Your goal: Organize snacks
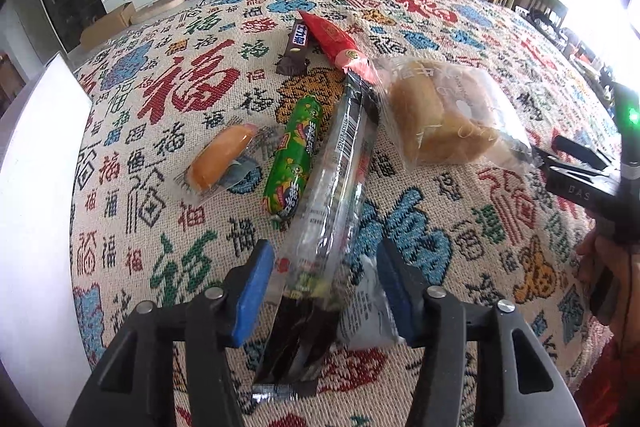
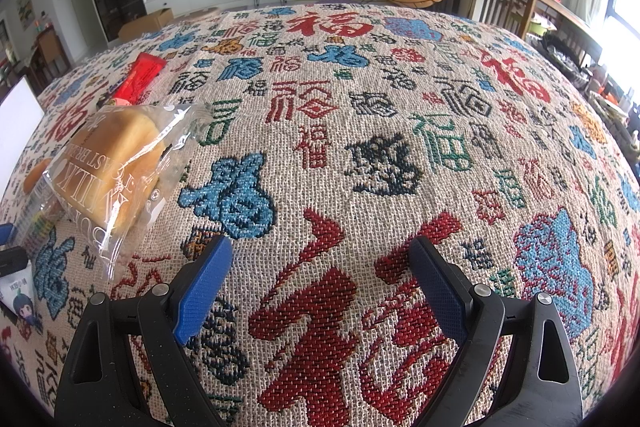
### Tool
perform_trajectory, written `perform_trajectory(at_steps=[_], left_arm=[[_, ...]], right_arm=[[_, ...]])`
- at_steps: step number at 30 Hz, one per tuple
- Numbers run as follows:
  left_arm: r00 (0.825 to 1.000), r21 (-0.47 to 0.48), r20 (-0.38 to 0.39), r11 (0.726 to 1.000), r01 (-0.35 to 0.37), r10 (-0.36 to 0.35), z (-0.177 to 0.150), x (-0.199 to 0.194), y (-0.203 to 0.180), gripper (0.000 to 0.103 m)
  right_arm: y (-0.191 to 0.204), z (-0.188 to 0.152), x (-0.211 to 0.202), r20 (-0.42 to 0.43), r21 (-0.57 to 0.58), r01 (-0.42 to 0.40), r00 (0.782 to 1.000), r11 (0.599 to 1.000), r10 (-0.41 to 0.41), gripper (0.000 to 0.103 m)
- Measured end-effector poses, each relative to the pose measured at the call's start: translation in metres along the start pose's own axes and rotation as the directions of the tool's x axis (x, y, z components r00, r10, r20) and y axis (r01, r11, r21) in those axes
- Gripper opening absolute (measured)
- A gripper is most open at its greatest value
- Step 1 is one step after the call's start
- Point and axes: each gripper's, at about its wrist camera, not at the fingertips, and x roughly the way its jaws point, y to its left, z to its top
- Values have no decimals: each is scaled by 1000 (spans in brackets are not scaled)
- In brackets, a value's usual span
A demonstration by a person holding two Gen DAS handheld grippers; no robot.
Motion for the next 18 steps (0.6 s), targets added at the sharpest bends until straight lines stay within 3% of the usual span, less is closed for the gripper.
perform_trajectory(at_steps=[6, 13, 18], left_arm=[[998, -19, 59, 999, 32, -31, -10, -34, 13, 76], [994, -38, 96, 998, -56, 60, 10, -55, 51, 77], [993, 1, 45, 994, -113, 113, 23, -31, 67, 77]], right_arm=[[0, 0, 0, 0, 0, 0, 1000, 1000, 0, 92], [0, 0, 0, 0, 1, 0, 1000, 1000, 0, 92], [0, 0, 0, 0, 1, 0, 1000, 1000, 0, 92]])
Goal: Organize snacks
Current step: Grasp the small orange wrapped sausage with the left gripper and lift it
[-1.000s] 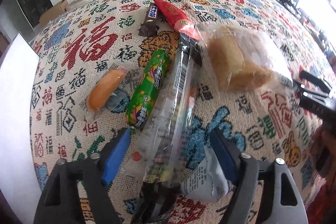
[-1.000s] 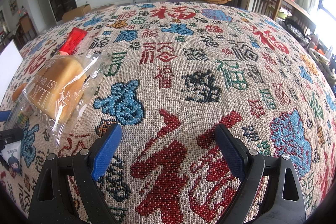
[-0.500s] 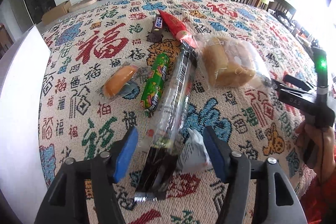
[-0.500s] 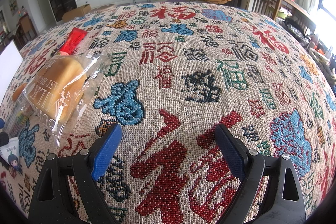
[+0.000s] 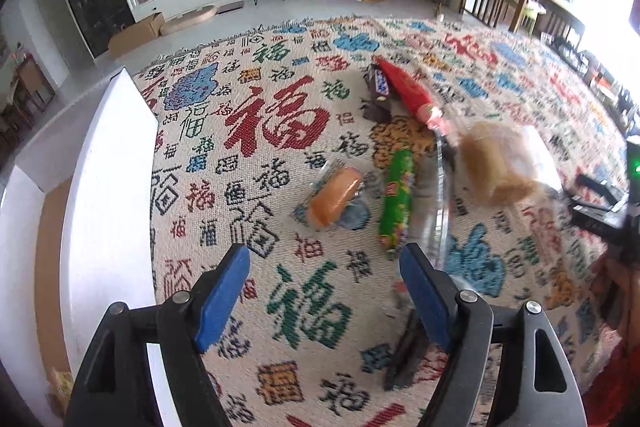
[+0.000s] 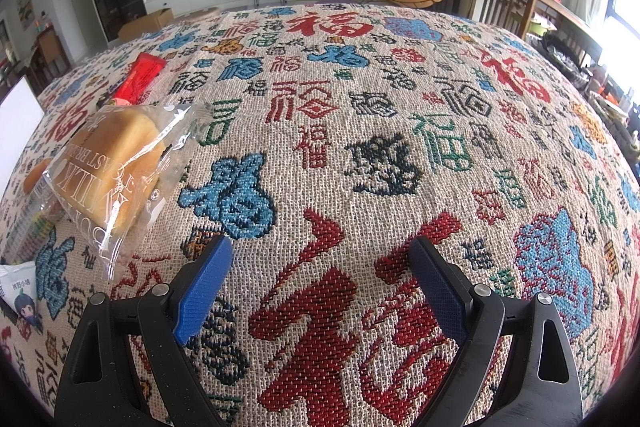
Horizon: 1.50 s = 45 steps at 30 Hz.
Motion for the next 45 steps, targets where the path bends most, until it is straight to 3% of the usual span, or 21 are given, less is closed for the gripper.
perform_trajectory(at_steps=[4, 8, 12, 14, 18, 23, 26, 28, 32, 36, 38, 39, 40, 42, 45], left_arm=[[998, 41, -9, 998, -54, 54, 13, 25, 0, 69], [999, 21, -36, 999, -28, 28, 31, 53, 3, 64], [995, 184, -87, 983, -24, 41, 37, 83, -18, 63], [998, 235, -49, 971, -37, 50, 39, 86, -22, 64], [994, 155, -107, 987, 53, -36, 46, 92, -12, 55], [986, 105, -145, 989, 100, -84, 39, 91, -7, 54], [983, 90, -169, 992, 85, -69, 37, 92, -4, 68], [987, 112, -162, 993, 24, -5, 37, 93, -2, 88], [989, 110, -149, 994, 15, 2, 34, 96, 5, 97], [985, -8, -159, 998, 65, -66, 27, 101, 19, 100], [987, 33, -136, 996, 87, -82, 26, 94, 13, 84], [988, 51, -126, 994, 98, -91, 25, 88, 9, 61], [989, 63, -127, 994, 90, -81, 25, 84, 6, 48], [991, 86, -117, 994, 72, -62, 25, 78, 1, 40], [995, 49, -87, 997, 61, -57, 14, 66, 2, 39]], right_arm=[[0, 0, 0, 0, 0, 0, 1000, 1000, 0, 92], [1, 0, 0, 0, 0, 0, 1000, 1000, 0, 92], [1, 0, 0, 0, 0, 0, 1000, 1000, 0, 92], [1, 0, 0, 0, 0, 0, 1000, 1000, 0, 92], [1, 0, 0, 0, 0, 0, 1000, 1000, 0, 92], [0, 0, 0, 0, 1, 0, 1000, 1000, 0, 92], [0, 0, 0, 0, 1, 0, 1000, 1000, 0, 92], [0, 0, 0, 0, 1, 0, 1000, 1000, 0, 92], [1, 0, 0, 0, 1, 0, 1000, 1000, 0, 92], [1, 0, 0, 0, 1, 0, 1000, 1000, 0, 92], [0, 0, 0, 0, 1, 0, 1000, 1000, 0, 92], [1, 0, 0, 0, 1, 0, 1000, 1000, 0, 92], [0, 0, 0, 0, 1, 0, 1000, 1000, 0, 92], [1, 0, 0, 0, 1, 0, 1000, 1000, 0, 92], [1, 0, 0, 0, 3, -1, 1000, 1000, 1, 93]])
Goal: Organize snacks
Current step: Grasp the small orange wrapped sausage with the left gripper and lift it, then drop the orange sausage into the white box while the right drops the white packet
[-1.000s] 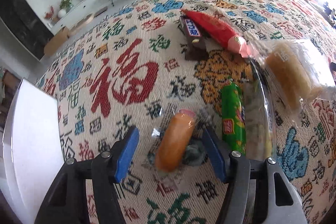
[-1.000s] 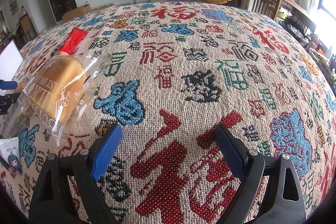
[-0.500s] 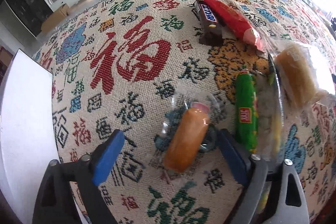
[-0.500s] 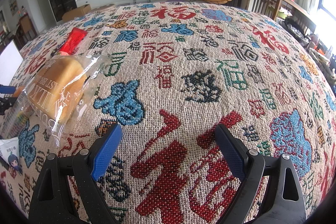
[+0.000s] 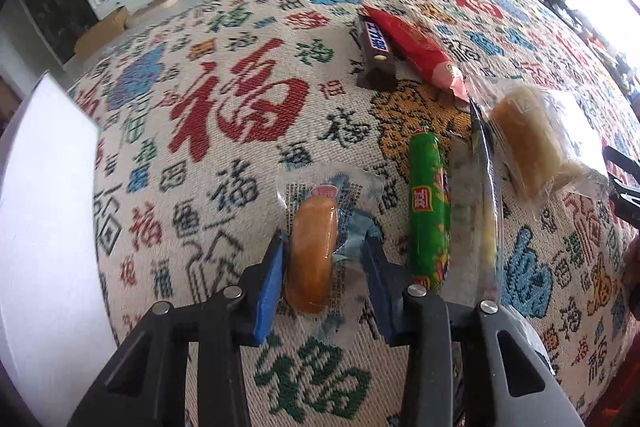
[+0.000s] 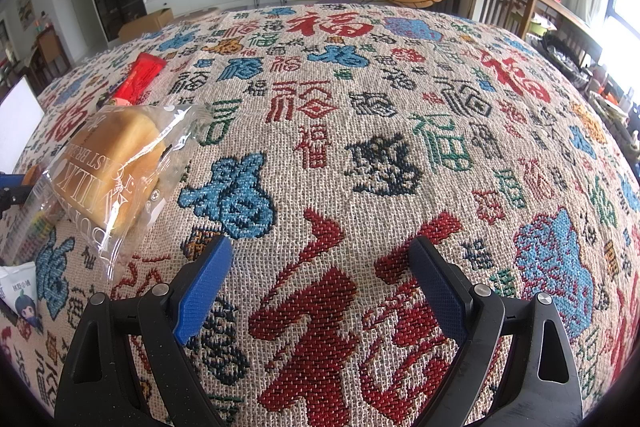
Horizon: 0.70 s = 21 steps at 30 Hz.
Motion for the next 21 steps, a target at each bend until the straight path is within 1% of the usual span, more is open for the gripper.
perform_trajectory(at_steps=[2, 4, 6, 7, 8, 9, 10, 11, 12, 13, 14, 16, 18, 19, 20, 21], left_arm=[[999, -63, 34, 998, 15, -13, -11, -11, 5, 39], [997, -127, 72, 991, 49, -40, -22, -24, 11, 39], [992, -167, 116, 983, 76, -57, -38, -42, 15, 39], [988, -181, 140, 979, 89, -64, -45, -51, 16, 39], [985, -191, 159, 976, 104, -74, -51, -59, 17, 39], [981, -198, 176, 973, 116, -81, -58, -66, 18, 39], [977, -203, 192, 971, 126, -87, -65, -74, 18, 39], [974, -209, 206, 969, 135, -91, -70, -80, 19, 39], [971, -218, 220, 965, 145, -96, -74, -85, 20, 39], [966, -231, 237, 960, 157, -101, -80, -93, 20, 39], [963, -242, 249, 956, 168, -106, -84, -98, 21, 39], [954, -262, 277, 947, 188, -112, -94, -113, 19, 39], [946, -271, 301, 940, 206, -121, -103, -129, 19, 39], [942, -272, 312, 938, 213, -124, -108, -138, 19, 39], [937, -273, 325, 937, 219, -124, -114, -149, 21, 39], [933, -273, 337, 936, 222, -123, -119, -158, 23, 39]], right_arm=[[-2, 0, 0, 1, 9, -13, 1000, 1000, 13, 93], [-4, 1, -1, 2, 7, -43, 999, 999, 43, 95], [-9, 1, -6, -6, 5, -133, 991, 991, 133, 94], [-11, 0, -11, -22, 11, -213, 977, 977, 213, 93], [-9, -2, -18, -39, 14, -310, 950, 951, 311, 92], [-1, -5, -26, -61, 4, -421, 906, 907, 420, 92], [13, -8, -36, -87, -31, -517, 854, 855, 513, 92], [30, -12, -47, -119, -80, -581, 812, 810, 571, 92], [54, -17, -58, -161, -154, -626, 779, 764, 606, 92], [78, -21, -67, -197, -231, -646, 763, 727, 616, 92], [100, -25, -72, -220, -298, -648, 761, 701, 610, 91], [139, -26, -73, -242, -383, -633, 771, 672, 589, 91], [168, -24, -62, -260, -405, -622, 781, 670, 568, 90], [179, -23, -54, -269, -407, -615, 787, 676, 555, 87], [187, -23, -47, -283, -412, -603, 798, 683, 533, 78], [192, -24, -39, -306, -413, -596, 803, 688, 512, 35]])
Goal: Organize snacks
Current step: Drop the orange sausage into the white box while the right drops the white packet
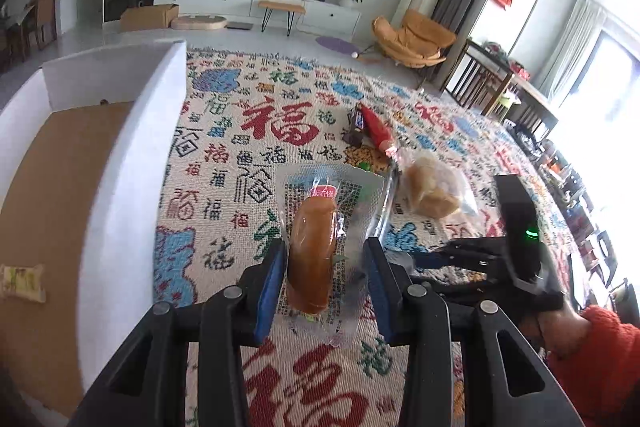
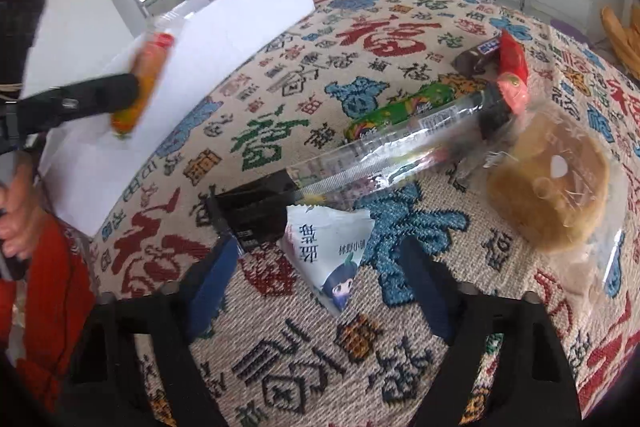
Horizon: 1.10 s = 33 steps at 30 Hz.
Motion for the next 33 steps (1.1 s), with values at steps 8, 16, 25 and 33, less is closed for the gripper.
perform_trajectory(at_steps=[8, 16, 25, 33], left_arm=[[996, -101, 90, 995, 14, -4, -8, -82, 52, 39], [951, -223, 160, 948, -225, 264, -9, -160, 143, 40], [861, -257, 29, 837, -484, 507, -43, -140, 189, 85], [934, -162, 109, 933, -322, 342, -44, -121, 108, 86]], right_arm=[[-15, -13, -58, 77, 105, -13, 997, 994, 5, 34], [105, 80, -121, 233, -81, -266, 932, 960, 278, 35], [218, 136, -47, 94, -79, -359, 926, 930, 366, 71], [83, 34, -63, 191, 52, 153, 968, 987, -160, 71]])
